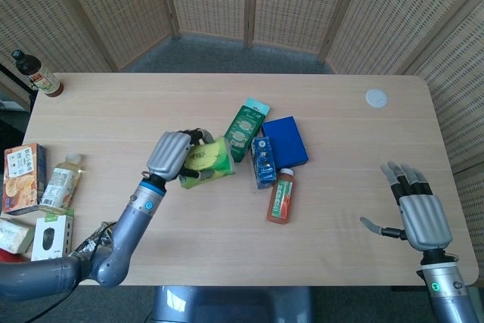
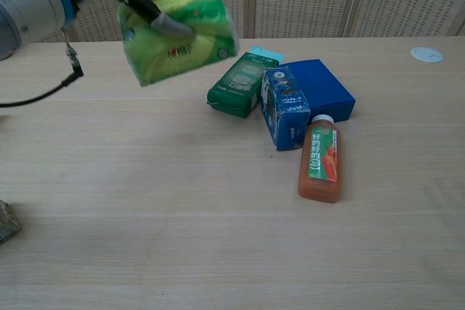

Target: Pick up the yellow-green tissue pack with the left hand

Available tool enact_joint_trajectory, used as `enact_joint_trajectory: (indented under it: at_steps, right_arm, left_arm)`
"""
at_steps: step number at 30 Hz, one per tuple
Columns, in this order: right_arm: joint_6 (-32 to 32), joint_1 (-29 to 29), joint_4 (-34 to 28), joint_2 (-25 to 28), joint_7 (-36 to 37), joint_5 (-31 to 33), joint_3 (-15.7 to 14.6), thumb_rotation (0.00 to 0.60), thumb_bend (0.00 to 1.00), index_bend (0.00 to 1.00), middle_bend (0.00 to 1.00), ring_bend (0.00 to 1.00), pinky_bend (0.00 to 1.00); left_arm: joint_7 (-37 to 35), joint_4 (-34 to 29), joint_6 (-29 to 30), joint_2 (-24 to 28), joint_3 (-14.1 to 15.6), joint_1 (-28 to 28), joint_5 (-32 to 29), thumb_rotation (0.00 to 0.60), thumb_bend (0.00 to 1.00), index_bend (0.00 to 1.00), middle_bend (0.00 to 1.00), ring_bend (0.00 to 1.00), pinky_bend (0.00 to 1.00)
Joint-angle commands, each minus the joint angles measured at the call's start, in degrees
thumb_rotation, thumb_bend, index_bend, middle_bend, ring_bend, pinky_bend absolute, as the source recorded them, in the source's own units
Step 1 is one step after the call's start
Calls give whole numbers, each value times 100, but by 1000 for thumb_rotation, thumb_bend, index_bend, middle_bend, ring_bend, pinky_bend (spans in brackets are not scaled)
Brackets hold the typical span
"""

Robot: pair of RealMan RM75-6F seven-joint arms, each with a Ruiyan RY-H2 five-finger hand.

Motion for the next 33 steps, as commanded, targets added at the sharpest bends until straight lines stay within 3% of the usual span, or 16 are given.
enact_joint_trajectory:
  at_steps: [1, 13, 20, 33]
  right_arm:
    - [-66, 68, 108, 49, 76, 22, 71, 233, 171, 0, 0, 0, 0]
    - [-382, 284, 774, 236, 633, -83, 143, 230, 171, 0, 0, 0, 0]
    - [-320, 283, 1028, 265, 958, -216, 135, 233, 170, 0, 0, 0, 0]
    - [-153, 175, 1025, 308, 1047, -251, 100, 232, 170, 0, 0, 0, 0]
  left_arm:
    - [55, -510, 254, 549, -333, 142, -105, 600, 223, 672, 645, 617, 763]
    - [27, -1494, 553, 1555, -700, 376, -586, 600, 214, 666, 635, 610, 756]
    - [-151, -1803, 610, 1799, -800, 408, -943, 600, 213, 666, 633, 610, 757]
    - [-101, -1831, 785, 1923, -778, 263, -990, 600, 208, 666, 632, 609, 754]
